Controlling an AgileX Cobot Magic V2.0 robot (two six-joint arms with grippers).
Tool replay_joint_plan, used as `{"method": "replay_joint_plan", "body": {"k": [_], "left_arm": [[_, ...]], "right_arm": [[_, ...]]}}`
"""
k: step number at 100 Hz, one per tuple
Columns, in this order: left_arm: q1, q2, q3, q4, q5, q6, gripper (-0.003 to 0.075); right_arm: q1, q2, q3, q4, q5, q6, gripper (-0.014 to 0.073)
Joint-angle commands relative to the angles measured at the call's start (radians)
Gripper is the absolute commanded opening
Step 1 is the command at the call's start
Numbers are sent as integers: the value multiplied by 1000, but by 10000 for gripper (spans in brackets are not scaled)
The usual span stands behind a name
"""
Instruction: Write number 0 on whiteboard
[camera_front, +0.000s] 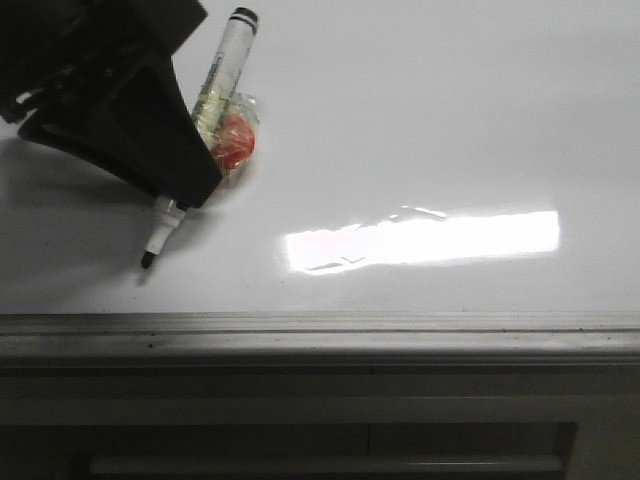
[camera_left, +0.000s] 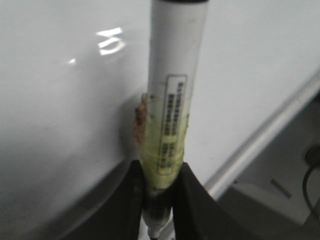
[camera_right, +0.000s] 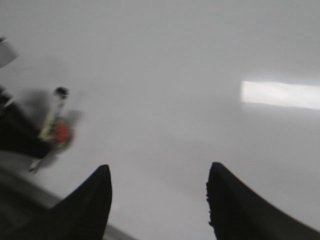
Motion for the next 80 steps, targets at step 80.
{"method": "replay_joint_plan", "body": {"k": [80], "left_arm": [[-279, -140, -174, 242, 207, 497, -20]], "right_arm": [[492, 633, -355, 258, -25, -645, 361]]}}
